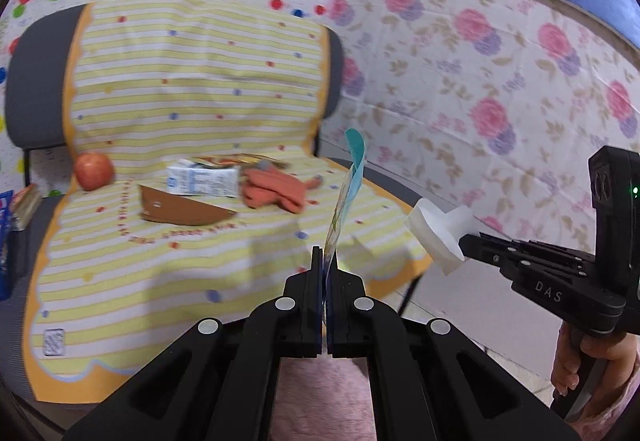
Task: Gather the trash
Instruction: 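Carry the snack bag and tissue over the bin and open both tools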
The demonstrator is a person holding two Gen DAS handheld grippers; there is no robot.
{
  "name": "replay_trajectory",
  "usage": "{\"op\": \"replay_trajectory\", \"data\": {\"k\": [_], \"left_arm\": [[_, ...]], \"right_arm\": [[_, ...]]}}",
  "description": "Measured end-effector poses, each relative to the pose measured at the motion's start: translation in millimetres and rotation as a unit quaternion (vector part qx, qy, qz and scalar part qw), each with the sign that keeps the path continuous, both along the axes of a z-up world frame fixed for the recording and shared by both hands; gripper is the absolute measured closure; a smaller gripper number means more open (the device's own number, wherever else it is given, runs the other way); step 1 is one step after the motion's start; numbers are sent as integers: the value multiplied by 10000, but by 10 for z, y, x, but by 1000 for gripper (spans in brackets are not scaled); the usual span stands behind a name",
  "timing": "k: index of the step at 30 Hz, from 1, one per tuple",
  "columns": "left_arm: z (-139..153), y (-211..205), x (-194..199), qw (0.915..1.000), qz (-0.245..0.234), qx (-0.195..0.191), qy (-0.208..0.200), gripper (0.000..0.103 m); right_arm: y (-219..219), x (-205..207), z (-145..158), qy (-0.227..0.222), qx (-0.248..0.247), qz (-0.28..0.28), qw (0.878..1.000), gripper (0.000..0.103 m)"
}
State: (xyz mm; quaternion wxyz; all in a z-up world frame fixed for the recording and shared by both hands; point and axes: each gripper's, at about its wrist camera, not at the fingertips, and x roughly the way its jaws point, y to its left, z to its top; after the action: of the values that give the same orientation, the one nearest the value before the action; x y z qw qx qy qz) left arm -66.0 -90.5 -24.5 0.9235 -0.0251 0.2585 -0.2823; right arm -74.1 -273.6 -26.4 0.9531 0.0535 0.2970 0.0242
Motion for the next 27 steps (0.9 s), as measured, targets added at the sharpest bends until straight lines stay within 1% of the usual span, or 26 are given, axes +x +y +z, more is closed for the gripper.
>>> {"op": "replay_trajectory", "data": {"k": [5,10,13,16,21,27], "left_arm": [[-40,-380,-164,9982,-572,144,-57,102],[-95,-669,-370,9934,-1118,251,-99,102],[-187,-769,-446,9902,-1371,257,68,102],[-300,-873,-496,9872,-1544,345,218,102],[-440,-1037,-493,9824,-1770,430,416,102],[-628,-1268,-479,9743,-2050,587,730,101]], "right_arm": [[-251,-333,-40,28,-51,-468,9989,101],[-482,-690,-105,136,-104,-969,9951,101],[-590,-846,-193,284,-150,-1216,9921,101],[-690,-953,-347,536,-45,-1396,9887,101],[-784,-1038,-602,865,231,-1545,9839,101],[-861,-1079,-797,1082,392,-1638,9798,101]]}}
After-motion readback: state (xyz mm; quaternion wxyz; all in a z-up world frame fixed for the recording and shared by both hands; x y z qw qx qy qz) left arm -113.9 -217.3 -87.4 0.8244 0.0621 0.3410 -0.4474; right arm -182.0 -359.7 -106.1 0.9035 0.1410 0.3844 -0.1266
